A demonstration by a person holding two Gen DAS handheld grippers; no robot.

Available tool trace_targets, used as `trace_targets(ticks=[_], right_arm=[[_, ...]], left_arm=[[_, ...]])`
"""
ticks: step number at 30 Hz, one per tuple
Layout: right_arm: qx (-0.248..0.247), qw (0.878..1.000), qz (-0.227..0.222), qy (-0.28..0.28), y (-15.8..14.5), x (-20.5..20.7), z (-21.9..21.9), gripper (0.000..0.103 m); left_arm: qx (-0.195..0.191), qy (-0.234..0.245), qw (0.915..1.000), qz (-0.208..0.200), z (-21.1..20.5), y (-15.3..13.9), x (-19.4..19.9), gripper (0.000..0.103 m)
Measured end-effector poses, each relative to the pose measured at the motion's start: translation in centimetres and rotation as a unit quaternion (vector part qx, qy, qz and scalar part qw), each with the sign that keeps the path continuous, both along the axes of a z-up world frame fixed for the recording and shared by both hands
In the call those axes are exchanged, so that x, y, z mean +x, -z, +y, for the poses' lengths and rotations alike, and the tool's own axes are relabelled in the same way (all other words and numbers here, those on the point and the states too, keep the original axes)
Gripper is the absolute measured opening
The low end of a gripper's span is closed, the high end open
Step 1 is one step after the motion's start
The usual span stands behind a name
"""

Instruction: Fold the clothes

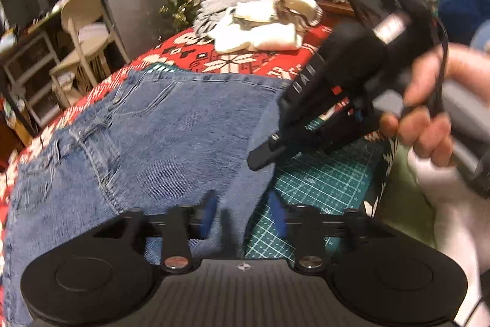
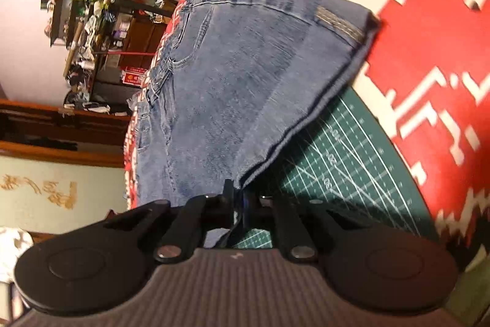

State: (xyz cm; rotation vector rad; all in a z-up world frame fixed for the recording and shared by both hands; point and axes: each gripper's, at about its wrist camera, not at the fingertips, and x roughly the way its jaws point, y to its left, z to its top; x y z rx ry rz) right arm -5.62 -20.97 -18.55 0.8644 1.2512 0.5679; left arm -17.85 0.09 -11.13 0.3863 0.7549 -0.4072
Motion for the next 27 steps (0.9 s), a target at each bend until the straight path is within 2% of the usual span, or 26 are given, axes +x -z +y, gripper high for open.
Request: trace_targets(ticks=[3, 6, 7, 8, 10, 15, 17, 19, 21, 22, 24, 27], right_arm=[[0.001, 1.0, -0.001, 0.004, 0.3, -0.1, 0.0, 0.005], [-0.027, 0.999, -0.027, -0.011, 0.1, 0.0, 0.6, 0.004], [-0.038, 0.998, -0.037, -0.016, 0.0, 0.0, 0.8, 0.004], [-0.046, 0.998, -0.047, -0.022, -0.2, -0.1, 1.1, 0.004], [-0.059, 0.996, -0.061, -0.032, -0.6, -0.3, 1.3, 0.004], [-0.088, 0.99, -0.096, -0.061, -1.6, -1.2, 1.5, 0.005], [-0.109, 0.984, -0.117, -0.08, -2.3, -1.8, 1.7, 0.007], [-0.134, 0.976, -0.141, -0.097, -3.4, -2.2, 1.7, 0.009], [-0.153, 0.968, -0.167, -0.105, -4.3, -2.6, 1.8, 0.011], [-0.161, 0.964, -0.183, -0.109, -4.6, -2.4, 2.2, 0.011], [-0.178, 0.954, -0.214, -0.115, -5.2, -2.1, 2.9, 0.011], [-0.202, 0.936, -0.26, -0.124, -6.1, -1.7, 4.0, 0.011]], left_arm=[[0.036, 0.012, 0.9991, -0.019, -1.4, 1.2, -0.3, 0.041], [0.069, 0.015, 0.9968, -0.037, -2.1, 2.1, -0.4, 0.037], [0.076, 0.011, 0.9964, -0.037, -2.0, 2.4, -0.3, 0.025], [0.074, 0.006, 0.9967, -0.034, -1.8, 2.6, -0.2, 0.014], [0.061, 0.0, 0.9978, -0.027, -1.1, 2.8, 0.0, 0.009], [0.039, 0.0, 0.9992, -0.014, -0.6, 2.4, -0.3, 0.008], [0.027, -0.007, 0.9996, -0.009, -0.4, 2.2, -0.1, 0.011], [-0.005, -0.019, 0.9998, 0.002, 0.2, 1.6, -0.1, 0.017], [-0.054, -0.028, 0.9981, 0.011, 1.1, 0.5, -0.1, 0.019], [-0.079, -0.035, 0.9962, 0.008, 1.7, -0.2, -0.1, 0.024], [-0.126, -0.051, 0.9907, 0.0, 2.9, -1.7, 0.0, 0.033], [-0.186, -0.096, 0.9777, -0.006, 5.1, -3.0, 1.5, 0.035]])
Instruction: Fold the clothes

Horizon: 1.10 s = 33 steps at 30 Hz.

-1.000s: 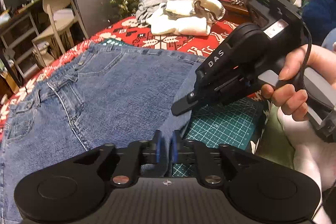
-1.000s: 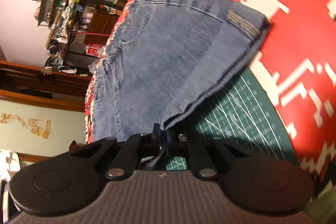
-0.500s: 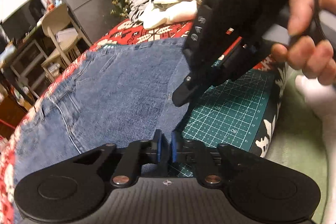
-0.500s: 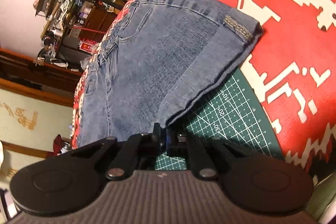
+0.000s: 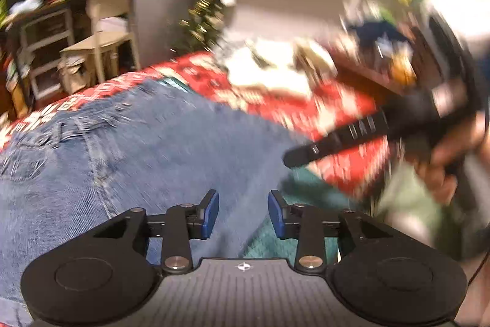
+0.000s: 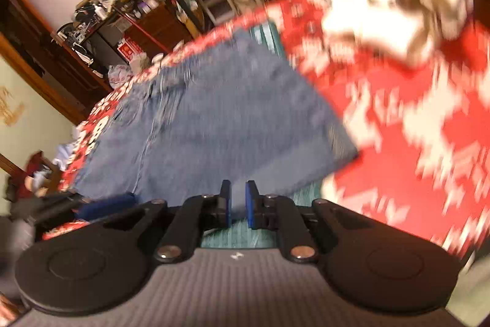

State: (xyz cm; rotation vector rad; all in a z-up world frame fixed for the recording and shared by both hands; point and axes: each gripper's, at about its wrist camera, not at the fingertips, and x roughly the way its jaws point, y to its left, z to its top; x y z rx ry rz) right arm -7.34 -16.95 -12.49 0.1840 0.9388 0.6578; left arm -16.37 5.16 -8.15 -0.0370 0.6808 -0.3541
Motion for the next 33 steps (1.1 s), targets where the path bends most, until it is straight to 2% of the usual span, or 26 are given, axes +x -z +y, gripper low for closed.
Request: trace_targets(ticks=[3, 5, 6, 8, 11, 16, 26, 29, 31, 33], right_arm=[[-0.023, 0.998, -0.049, -0.014, -0.9, 0.4, 1.1, 0.011], [-0.038, 0.996, -0.082, -0.023, -1.5, 0.7, 1.8, 0.011], [-0.046, 0.994, -0.098, -0.028, -1.7, 0.9, 2.2, 0.011], [-0.057, 0.991, -0.111, -0.042, -1.3, 1.0, 3.1, 0.011], [-0.065, 0.99, -0.115, -0.051, -0.2, -0.2, 2.2, 0.011], [-0.082, 0.986, -0.129, -0.061, 1.1, -2.4, 0.4, 0.009], [-0.078, 0.985, -0.14, -0.065, -0.6, -2.3, 1.2, 0.013], [-0.096, 0.982, -0.143, -0.081, 0.1, -3.0, 1.5, 0.019], [-0.092, 0.982, -0.142, -0.08, 0.2, -3.6, 0.7, 0.019], [-0.087, 0.983, -0.141, -0.078, 0.2, -4.3, -0.1, 0.019]], left_arm=[[-0.02, -0.047, 0.9985, 0.018, 1.5, 0.5, 2.7, 0.034], [-0.039, -0.073, 0.9957, 0.042, 2.6, 1.5, 4.9, 0.025], [-0.046, -0.084, 0.9941, 0.051, 2.9, 2.1, 5.9, 0.024], [-0.051, -0.096, 0.9918, 0.068, 3.2, 3.2, 7.4, 0.024], [-0.059, -0.086, 0.9904, 0.091, 2.9, 4.5, 7.9, 0.024], [-0.017, -0.063, 0.9951, 0.075, 1.3, 5.2, 6.7, 0.025], [-0.059, -0.037, 0.9941, 0.084, 0.6, 4.8, 6.2, 0.025], [-0.043, -0.019, 0.9947, 0.091, -0.1, 5.0, 5.1, 0.025], [-0.013, -0.005, 0.996, 0.088, -0.8, 5.1, 4.2, 0.025], [0.0, -0.001, 0.9967, 0.081, -1.3, 5.2, 3.5, 0.025]])
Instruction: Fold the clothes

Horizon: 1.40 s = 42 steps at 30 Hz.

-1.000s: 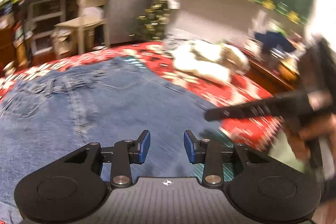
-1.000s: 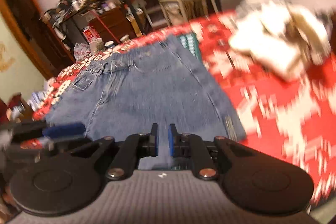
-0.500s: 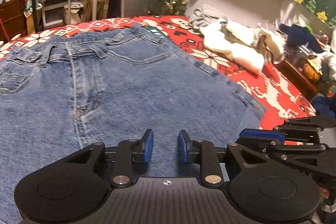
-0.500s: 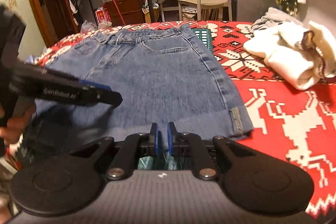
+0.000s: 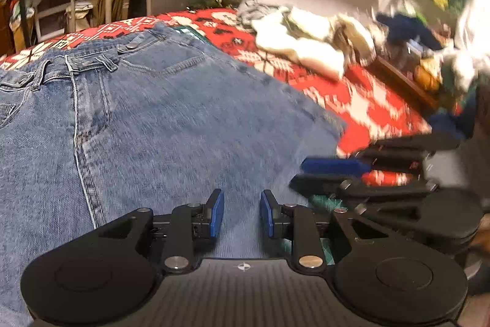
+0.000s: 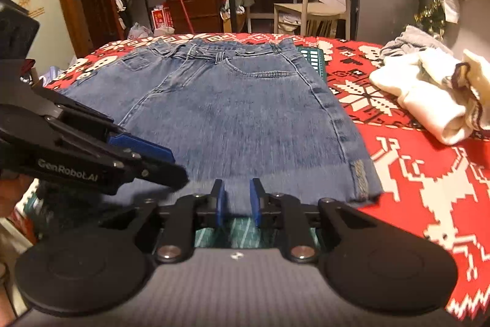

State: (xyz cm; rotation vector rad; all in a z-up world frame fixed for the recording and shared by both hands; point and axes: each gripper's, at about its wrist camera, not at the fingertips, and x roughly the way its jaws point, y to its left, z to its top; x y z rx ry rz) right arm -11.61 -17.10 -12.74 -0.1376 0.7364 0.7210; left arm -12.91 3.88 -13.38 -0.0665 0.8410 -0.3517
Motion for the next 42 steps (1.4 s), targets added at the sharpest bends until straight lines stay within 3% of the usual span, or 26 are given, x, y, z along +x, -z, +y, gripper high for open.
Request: trace_targets(ticks=[3, 6, 10, 16, 22, 24, 26, 29, 31, 34, 37, 40, 42], right_arm=[[0.007, 1.0, 0.002, 0.001, 0.1, -1.0, -1.3, 0.02], [0.026, 0.999, 0.002, 0.038, -0.4, 0.2, -2.5, 0.02], [-0.007, 0.997, -0.018, 0.076, 0.1, 2.2, -2.8, 0.02], [0.008, 0.994, 0.008, 0.107, 0.6, 2.1, -5.1, 0.023], [-0.008, 0.996, 0.0, 0.084, -4.2, 3.8, -4.4, 0.024], [-0.02, 0.997, -0.007, 0.071, -6.6, 5.0, -3.3, 0.029], [-0.021, 0.998, -0.005, 0.064, -8.8, 6.1, -2.2, 0.032], [-0.023, 0.998, 0.002, 0.051, -11.6, 7.6, -0.3, 0.046], [-0.05, 0.998, 0.007, 0.024, -11.8, 8.3, 1.7, 0.047], [-0.109, 0.994, 0.012, -0.026, -10.3, 8.2, 4.9, 0.045], [-0.135, 0.987, 0.013, -0.082, -7.9, 7.4, 7.9, 0.043], [-0.129, 0.986, 0.02, -0.105, -5.4, 6.8, 10.0, 0.043], [-0.117, 0.988, 0.027, -0.1, -3.6, 6.9, 10.8, 0.042]], left_arm=[[0.002, 0.0, 1.0, 0.0, -0.1, -0.1, -0.4, 0.025], [0.0, -0.005, 1.0, 0.002, 0.0, -0.2, -0.7, 0.025], [0.011, -0.005, 0.9999, 0.002, 0.0, -0.2, -1.5, 0.027], [-0.005, -0.026, 0.9996, -0.005, 1.2, -1.1, -1.7, 0.027], [-0.012, -0.077, 0.996, -0.043, 4.4, -2.8, 0.1, 0.028], [-0.01, -0.1, 0.9936, -0.052, 5.8, -3.1, 1.1, 0.034], [-0.008, -0.122, 0.9907, -0.061, 7.2, -3.5, 1.8, 0.051], [0.0, -0.148, 0.9858, -0.079, 9.0, -3.9, 2.3, 0.068], [-0.001, -0.154, 0.984, -0.089, 10.2, -4.0, 2.2, 0.071], [0.002, -0.151, 0.9845, -0.09, 11.6, -4.0, 1.6, 0.082], [0.019, -0.15, 0.9827, -0.107, 12.6, -4.3, 0.7, 0.088], [0.004, -0.124, 0.9839, -0.129, 13.2, -4.6, 0.2, 0.102], [-0.002, -0.119, 0.9861, -0.115, 13.1, -4.2, 0.7, 0.102]])
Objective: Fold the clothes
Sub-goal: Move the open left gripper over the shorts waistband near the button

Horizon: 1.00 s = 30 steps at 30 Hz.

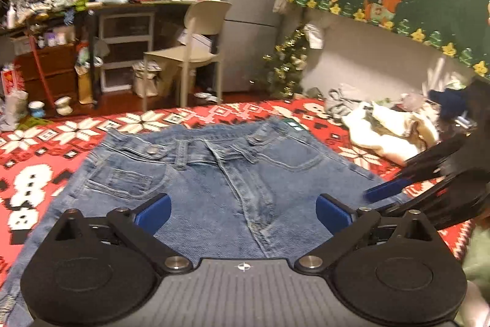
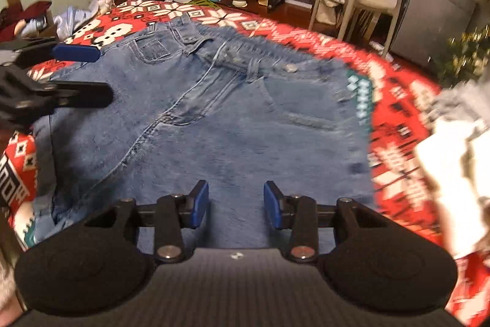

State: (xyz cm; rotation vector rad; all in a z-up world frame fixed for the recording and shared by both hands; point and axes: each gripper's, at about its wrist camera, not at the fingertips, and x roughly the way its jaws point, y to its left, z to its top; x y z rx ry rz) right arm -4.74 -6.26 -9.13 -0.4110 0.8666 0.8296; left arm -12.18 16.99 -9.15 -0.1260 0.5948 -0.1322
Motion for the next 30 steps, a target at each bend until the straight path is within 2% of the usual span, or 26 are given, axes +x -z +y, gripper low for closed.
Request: trace_targets(ticks=[3, 7, 8, 13, 18, 22, 27, 30], right_arm=[[0.0, 1.0, -0.022, 0.012, 2.2, 0.5, 1.0, 0.04], [0.033, 0.998, -0.03, 0.042, 3.2, 2.1, 1.4, 0.041], [0.044, 0.997, -0.027, 0.052, 3.4, 2.5, 1.4, 0.041], [0.061, 0.995, -0.024, 0.073, 3.7, 2.9, 0.8, 0.044], [0.023, 0.998, -0.019, 0.057, 3.2, 0.6, -2.5, 0.058], [0.024, 0.998, -0.019, 0.061, 3.3, 0.6, -3.2, 0.062], [0.027, 0.997, -0.02, 0.065, 3.4, 1.2, -3.6, 0.076], [0.029, 0.997, -0.02, 0.068, 3.5, 1.5, -3.8, 0.078]], left_arm=[[0.008, 0.006, 0.9994, 0.032, -0.5, 1.2, 1.3, 0.101], [0.026, 0.001, 0.9979, 0.06, -1.1, 2.8, 2.9, 0.082], [0.026, -0.002, 0.9978, 0.062, -1.1, 2.9, 3.0, 0.081], [0.022, -0.007, 0.9982, 0.056, -0.7, 3.0, 2.4, 0.081], [0.008, -0.024, 0.9974, 0.067, 0.5, 2.9, 2.0, 0.081], [0.008, -0.036, 0.997, 0.069, 1.0, 2.4, 1.7, 0.082], [0.006, -0.042, 0.9967, 0.069, 1.4, 2.2, 1.6, 0.082], [0.005, -0.041, 0.9966, 0.071, 1.4, 2.4, 1.8, 0.082]])
